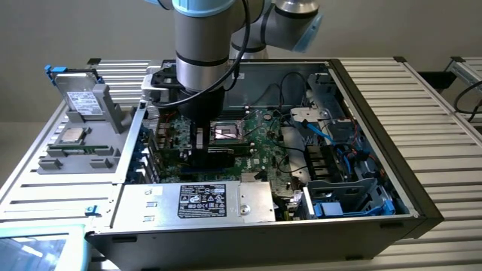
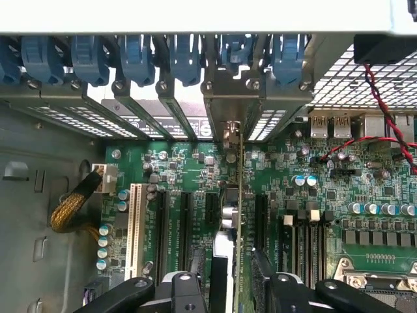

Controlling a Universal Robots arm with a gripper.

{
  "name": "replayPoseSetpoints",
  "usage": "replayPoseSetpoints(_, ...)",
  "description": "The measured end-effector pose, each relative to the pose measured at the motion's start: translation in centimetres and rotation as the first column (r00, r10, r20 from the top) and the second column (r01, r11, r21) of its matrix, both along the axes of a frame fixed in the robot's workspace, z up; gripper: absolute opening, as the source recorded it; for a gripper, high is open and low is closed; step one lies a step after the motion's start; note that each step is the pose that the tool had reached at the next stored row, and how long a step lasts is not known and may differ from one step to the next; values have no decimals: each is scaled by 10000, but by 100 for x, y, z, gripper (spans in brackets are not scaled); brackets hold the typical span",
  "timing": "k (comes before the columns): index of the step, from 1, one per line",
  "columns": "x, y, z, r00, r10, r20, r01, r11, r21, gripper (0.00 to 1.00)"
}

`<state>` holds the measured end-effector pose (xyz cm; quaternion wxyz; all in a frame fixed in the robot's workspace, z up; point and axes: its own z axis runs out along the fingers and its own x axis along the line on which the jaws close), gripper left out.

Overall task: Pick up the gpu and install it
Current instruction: 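Insert the gpu into the slot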

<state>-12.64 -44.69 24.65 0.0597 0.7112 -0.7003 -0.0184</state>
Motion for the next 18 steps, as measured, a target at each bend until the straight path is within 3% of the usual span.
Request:
replayPoseSetpoints(4, 5, 9, 0, 10000, 17, 3, -17, 10000, -41, 42)
replayPoseSetpoints(8, 5, 10, 3, 10000, 21, 9, -21, 10000, -47, 42)
replayPoseSetpoints(14, 1, 10, 83, 10000, 28, 14, -28, 9999, -160, 42)
replayPoseSetpoints(15, 0, 9, 83, 10000, 46, 40, -45, 9998, -197, 42)
replayPoseSetpoints(16, 0, 9, 85, 9999, 94, 112, -91, 9997, -242, 42)
replayPoseSetpoints(18, 1, 9, 84, 9993, 201, 309, -191, 9994, -304, 42)
